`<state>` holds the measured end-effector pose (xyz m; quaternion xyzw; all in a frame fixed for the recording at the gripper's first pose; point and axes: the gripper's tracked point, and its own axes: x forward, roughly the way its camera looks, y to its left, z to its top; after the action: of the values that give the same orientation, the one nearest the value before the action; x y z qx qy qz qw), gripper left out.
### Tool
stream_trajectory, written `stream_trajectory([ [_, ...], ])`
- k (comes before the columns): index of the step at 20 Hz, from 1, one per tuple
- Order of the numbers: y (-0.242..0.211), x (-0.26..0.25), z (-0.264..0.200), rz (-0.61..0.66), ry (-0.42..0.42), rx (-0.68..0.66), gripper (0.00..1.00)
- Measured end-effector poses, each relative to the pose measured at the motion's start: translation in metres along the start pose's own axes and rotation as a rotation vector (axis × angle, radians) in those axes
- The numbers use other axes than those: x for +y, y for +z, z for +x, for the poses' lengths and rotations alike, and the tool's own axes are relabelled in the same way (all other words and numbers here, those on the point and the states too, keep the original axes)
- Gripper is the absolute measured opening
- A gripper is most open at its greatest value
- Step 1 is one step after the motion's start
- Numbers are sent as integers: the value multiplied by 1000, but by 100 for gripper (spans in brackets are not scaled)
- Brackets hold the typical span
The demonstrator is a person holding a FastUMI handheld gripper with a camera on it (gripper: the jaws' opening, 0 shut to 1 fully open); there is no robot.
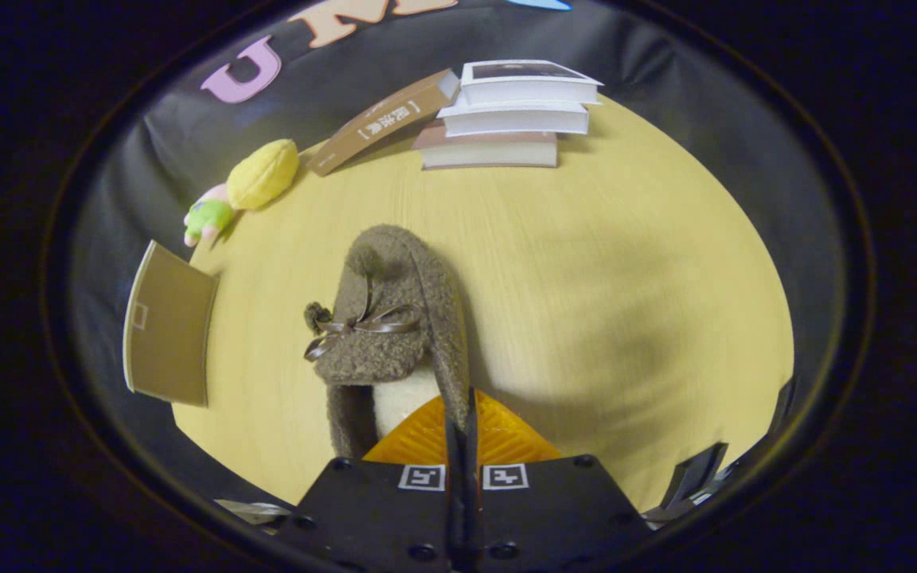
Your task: Open the storage box then place both shoes into the box .Put the left shoe in first, then the right shoe, with the right side of both shoes facing outward in a uniform manner.
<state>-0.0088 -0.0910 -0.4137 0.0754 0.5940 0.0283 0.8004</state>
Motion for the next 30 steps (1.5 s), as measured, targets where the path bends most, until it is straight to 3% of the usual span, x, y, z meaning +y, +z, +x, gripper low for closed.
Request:
stream_trajectory([
  [7,24,60,-34,142,119,-54,3],
  [30,30,425,-94,42,371,-99,4],
])
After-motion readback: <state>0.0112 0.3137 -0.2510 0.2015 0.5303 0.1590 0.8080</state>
